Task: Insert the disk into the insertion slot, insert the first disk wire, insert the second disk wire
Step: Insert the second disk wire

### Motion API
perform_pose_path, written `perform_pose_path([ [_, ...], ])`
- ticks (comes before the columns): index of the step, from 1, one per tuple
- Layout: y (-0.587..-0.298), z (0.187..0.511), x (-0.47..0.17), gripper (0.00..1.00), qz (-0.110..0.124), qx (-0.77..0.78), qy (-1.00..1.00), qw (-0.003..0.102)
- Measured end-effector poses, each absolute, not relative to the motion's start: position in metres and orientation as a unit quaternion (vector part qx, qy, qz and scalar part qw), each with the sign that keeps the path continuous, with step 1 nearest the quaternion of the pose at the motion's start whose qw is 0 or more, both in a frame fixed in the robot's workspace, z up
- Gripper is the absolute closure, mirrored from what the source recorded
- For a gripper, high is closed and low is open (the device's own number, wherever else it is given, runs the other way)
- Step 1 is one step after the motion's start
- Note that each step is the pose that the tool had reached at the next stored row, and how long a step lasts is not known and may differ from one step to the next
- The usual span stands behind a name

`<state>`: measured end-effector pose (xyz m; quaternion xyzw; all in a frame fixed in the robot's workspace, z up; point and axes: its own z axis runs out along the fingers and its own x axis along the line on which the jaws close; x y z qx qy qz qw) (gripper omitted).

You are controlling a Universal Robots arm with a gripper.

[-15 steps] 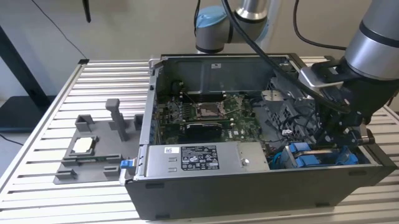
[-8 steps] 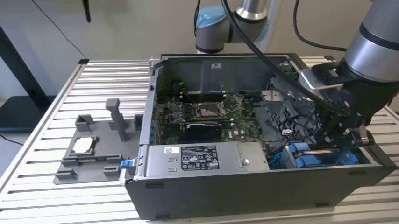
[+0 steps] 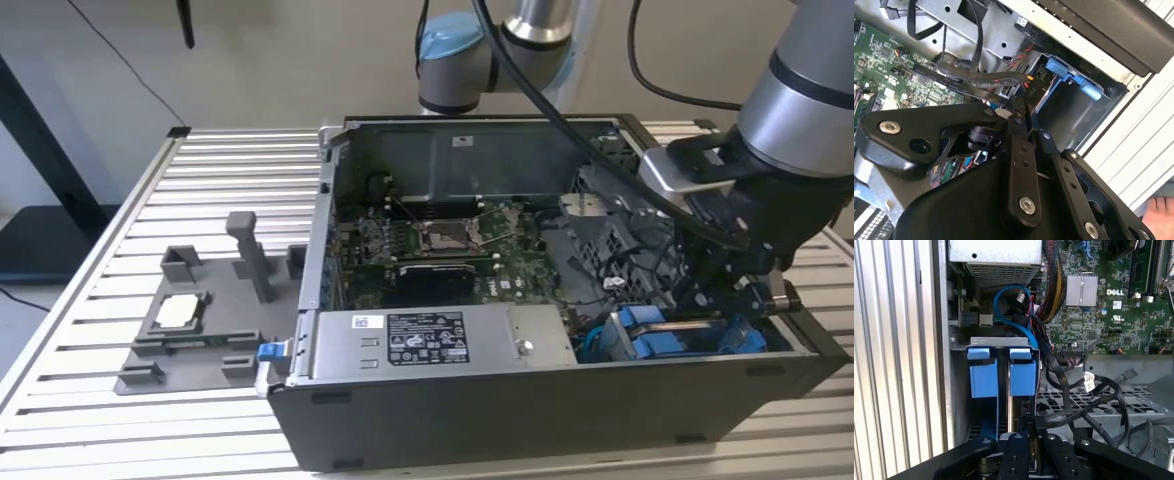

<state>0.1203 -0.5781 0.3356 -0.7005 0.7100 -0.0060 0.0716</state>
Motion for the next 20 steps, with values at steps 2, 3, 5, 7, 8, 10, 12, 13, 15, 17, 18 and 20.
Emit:
perform_pose_path([
  [2,-0.578,0.335,0.12,0.82,-0.006,-0.701,0.71,0.072],
  [3,-0.578,0.335,0.12,0.76,-0.006,-0.701,0.71,0.072],
  [5,-0.578,0.336,0.12,0.76,-0.006,-0.701,0.71,0.072],
  [7,-0.578,0.337,0.12,0.76,-0.006,-0.701,0.71,0.071],
  [8,-0.578,0.337,0.12,0.76,-0.006,-0.701,0.71,0.071],
  [10,-0.578,0.338,0.12,0.76,-0.006,-0.701,0.71,0.071],
  [12,-0.578,0.34,0.12,0.76,-0.006,-0.701,0.71,0.071],
  [13,-0.578,0.341,0.12,0.76,-0.006,-0.701,0.71,0.071],
  [15,-0.578,0.341,0.12,0.76,-0.006,-0.701,0.71,0.071],
  [17,-0.578,0.341,0.12,0.76,-0.006,-0.701,0.71,0.071],
  [18,-0.578,0.343,0.12,0.76,-0.006,-0.701,0.71,0.071],
  [20,-0.578,0.347,0.12,0.76,-0.006,-0.701,0.71,0.071],
])
